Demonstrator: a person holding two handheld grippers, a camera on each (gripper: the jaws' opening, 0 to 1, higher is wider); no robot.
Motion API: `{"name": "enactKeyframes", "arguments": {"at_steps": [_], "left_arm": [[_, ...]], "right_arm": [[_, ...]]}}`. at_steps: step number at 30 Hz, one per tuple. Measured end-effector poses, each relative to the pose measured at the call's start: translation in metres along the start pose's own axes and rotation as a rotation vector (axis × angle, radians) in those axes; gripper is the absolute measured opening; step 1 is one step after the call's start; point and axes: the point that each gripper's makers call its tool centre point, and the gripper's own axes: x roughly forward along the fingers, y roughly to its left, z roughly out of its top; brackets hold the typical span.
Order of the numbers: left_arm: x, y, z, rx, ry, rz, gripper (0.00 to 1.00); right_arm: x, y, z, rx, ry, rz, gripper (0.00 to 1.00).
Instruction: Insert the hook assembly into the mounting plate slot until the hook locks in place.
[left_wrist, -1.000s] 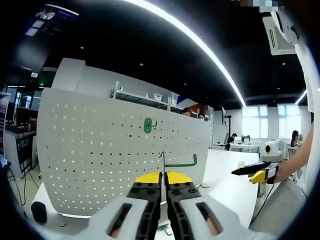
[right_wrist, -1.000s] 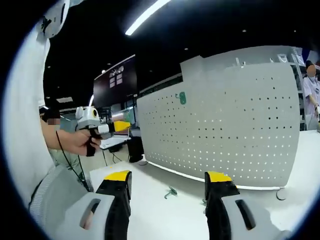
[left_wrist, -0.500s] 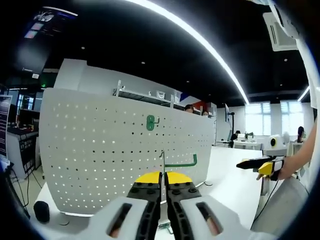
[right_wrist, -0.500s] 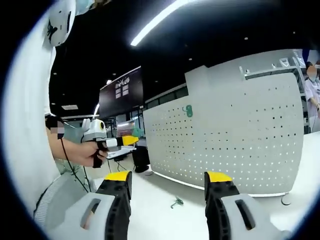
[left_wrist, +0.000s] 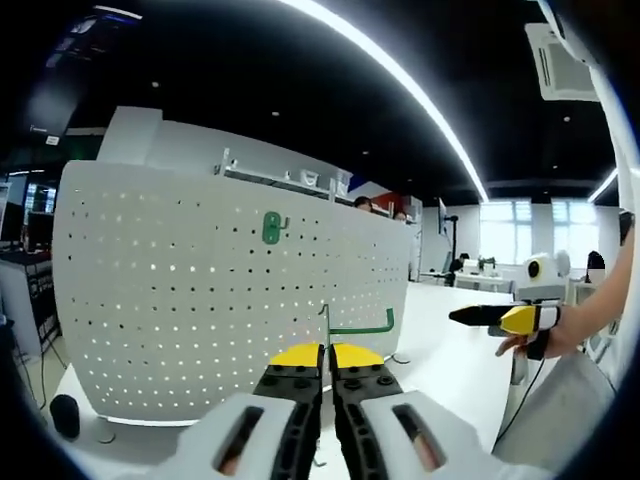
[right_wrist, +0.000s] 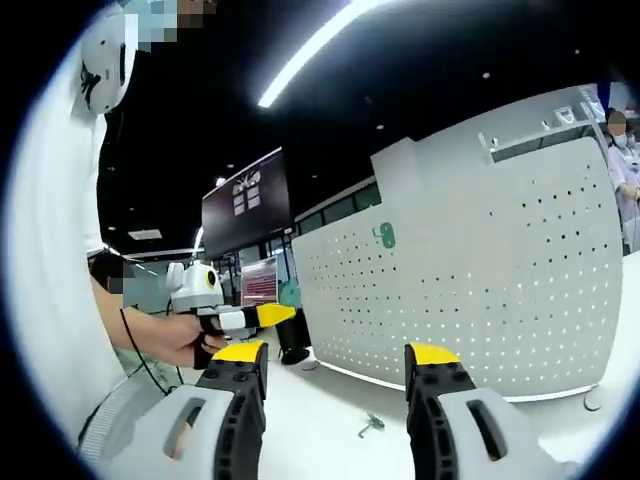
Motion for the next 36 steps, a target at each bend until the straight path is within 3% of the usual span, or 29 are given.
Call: {"name": "enactKeyframes", "arguments": {"at_steps": [6,8,13,26,36], "left_arm": [[0.009,-0.014,0.003,-0.016,-0.013,-0.01,0.02],[0.014,-0.023,0.003,0.012,-0.007,-0.025,0.02],[0.018,-0.029,0.003,-0.017,-0.009,-0.009,0.02],[0.029,-0.058,0.003,0.024,-0.009,-0.044,0.02],[0.041,-0.087,0.002,0.034,-0.011,-0.108,0.02]], "right_arm": [[0.005,0.003,0.003,0.023,-0.012,0.011,0.5],[0.007,0.004,0.004,0.026,-0.016,0.01,0.5],[0.012,0.005,0.009,0.037,-0.031,0.019,0.48],[0.02,0.011,0.014,0.066,-0.047,0.037,0.45],[0.028,0.017,0.021,0.065,-0.061,0.055,0.4]]}}
